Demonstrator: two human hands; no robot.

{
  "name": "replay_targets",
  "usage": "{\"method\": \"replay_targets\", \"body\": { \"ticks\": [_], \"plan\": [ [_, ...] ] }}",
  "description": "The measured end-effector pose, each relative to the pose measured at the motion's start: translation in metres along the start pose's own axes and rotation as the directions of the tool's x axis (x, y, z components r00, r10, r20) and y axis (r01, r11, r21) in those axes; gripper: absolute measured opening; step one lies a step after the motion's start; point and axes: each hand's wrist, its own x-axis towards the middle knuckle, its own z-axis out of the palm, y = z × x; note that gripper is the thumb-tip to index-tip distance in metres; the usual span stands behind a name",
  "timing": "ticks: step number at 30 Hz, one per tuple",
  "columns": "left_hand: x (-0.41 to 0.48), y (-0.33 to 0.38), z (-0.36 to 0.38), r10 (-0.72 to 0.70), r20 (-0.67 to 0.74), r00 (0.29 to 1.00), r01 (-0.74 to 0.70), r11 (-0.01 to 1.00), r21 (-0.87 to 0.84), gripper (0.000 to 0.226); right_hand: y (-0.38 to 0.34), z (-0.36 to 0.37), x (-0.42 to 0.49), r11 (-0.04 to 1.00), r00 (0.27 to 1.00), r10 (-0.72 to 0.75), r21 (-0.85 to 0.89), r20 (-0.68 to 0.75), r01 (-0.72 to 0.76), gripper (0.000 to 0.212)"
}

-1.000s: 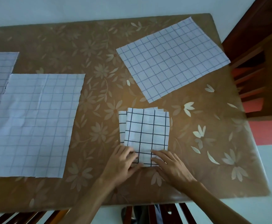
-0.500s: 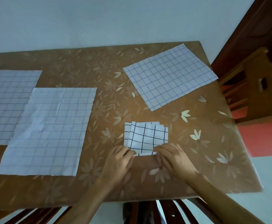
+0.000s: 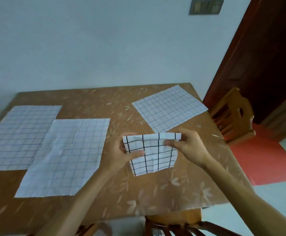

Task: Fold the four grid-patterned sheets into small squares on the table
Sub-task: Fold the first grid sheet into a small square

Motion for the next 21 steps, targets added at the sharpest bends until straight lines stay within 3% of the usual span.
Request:
{"method": "replay_targets", "body": {
  "ticks": [3, 6, 9, 11, 13, 16, 21],
  "plan": [
    [-0.005, 0.006, -0.002, 0.024, 0.091, 0.996, -0.026, 1.000, 0.013, 0.065, -0.029, -0.012, -0.006, 0.978, 0.999, -0.025, 0.207, -0.027, 0.030, 0.019],
    [-0.012, 0.021, 0.004, 0.035, 0.095, 0.995, -0.037, 0.999, 0.019, 0.062, -0.038, -0.020, -0.009, 0.949, 1.000, 0.017, 0.315, -0.023, -0.009, 0.032],
    [-0.012, 0.031, 0.007, 0.037, 0.071, 0.997, -0.035, 0.999, -0.033, 0.063, -0.029, -0.025, -0.013, 0.895, 0.984, 0.139, 0.411, 0.113, -0.173, 0.065],
    [-0.008, 0.032, 0.010, -0.020, 0.076, 0.997, 0.026, 0.997, -0.076, 0.052, -0.017, -0.027, -0.018, 0.903, 0.961, 0.193, 0.348, 0.200, -0.254, 0.080],
    [-0.005, 0.034, 0.014, -0.038, 0.083, 0.996, 0.044, 0.997, -0.070, 0.040, -0.008, -0.027, -0.023, 0.908, 0.946, 0.206, 0.313, 0.251, -0.280, 0.077],
    [-0.003, 0.036, 0.020, -0.048, 0.117, 0.992, 0.053, 0.998, -0.042, 0.021, -0.002, -0.028, -0.029, 0.918, 0.957, 0.204, 0.298, 0.206, -0.260, 0.049],
    [0.000, 0.029, 0.038, -0.187, 0.116, 0.975, 0.201, 0.971, -0.131, 0.020, 0.016, -0.040, -0.029, 0.917, 0.972, 0.196, 0.328, 0.127, -0.228, 0.033]
  ]
}}
